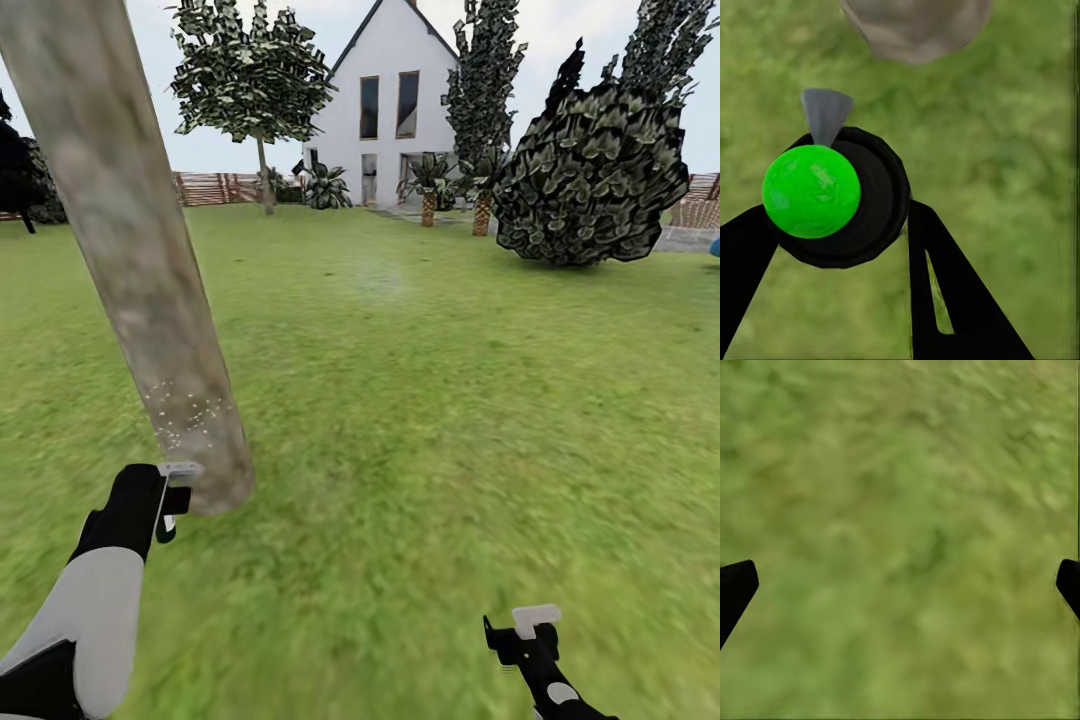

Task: In the garden, pick up the pesticide atomizer on the floor and spray pesticide onto both trees until each tree trunk is fully covered.

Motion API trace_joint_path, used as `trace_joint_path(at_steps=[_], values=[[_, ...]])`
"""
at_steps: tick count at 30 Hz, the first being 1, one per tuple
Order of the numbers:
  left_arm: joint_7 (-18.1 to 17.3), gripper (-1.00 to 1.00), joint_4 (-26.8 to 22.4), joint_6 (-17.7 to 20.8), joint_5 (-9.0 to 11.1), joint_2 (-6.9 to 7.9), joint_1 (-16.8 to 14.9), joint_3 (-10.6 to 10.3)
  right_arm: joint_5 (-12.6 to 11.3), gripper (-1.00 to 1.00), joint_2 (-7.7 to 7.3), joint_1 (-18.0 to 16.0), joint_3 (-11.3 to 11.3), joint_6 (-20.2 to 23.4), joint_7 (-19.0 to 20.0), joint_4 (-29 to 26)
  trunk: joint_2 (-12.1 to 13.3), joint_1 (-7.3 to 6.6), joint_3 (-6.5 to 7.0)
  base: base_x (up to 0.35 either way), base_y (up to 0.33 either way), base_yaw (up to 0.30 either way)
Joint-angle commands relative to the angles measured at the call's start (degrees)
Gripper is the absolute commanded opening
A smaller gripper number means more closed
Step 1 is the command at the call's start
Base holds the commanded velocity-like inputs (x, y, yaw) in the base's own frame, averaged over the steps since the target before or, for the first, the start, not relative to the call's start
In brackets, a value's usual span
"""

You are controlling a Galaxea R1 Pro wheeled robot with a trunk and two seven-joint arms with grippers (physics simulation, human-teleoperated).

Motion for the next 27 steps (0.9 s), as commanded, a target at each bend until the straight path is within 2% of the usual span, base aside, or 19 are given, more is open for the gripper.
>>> trace_joint_path(at_steps=[1, 12, 27], values=[[-0.57, -1.00, -0.08, 0.14, -0.64, -0.04, -0.01, 0.17, 0.61, 1.00, 0.01, -0.05, -0.31, -0.19, -0.24, 0.09, -0.02, 0.01, -0.05, 0.200, -0.205, 0.005], [-0.50, -1.00, 0.10, 0.19, -0.74, 0.20, 0.66, 0.53, 0.61, 1.00, 0.01, -0.05, -0.31, -0.19, -0.30, 0.09, -0.02, 0.01, -0.05, 0.174, -0.228, 0.013], [-0.26, -1.00, -0.07, 0.16, -0.59, 0.22, 0.73, 0.58, 0.61, 1.00, 0.01, -0.05, -0.31, -0.19, -0.25, 0.09, -0.02, 0.01, -0.05, 0.170, -0.231, 0.269]])
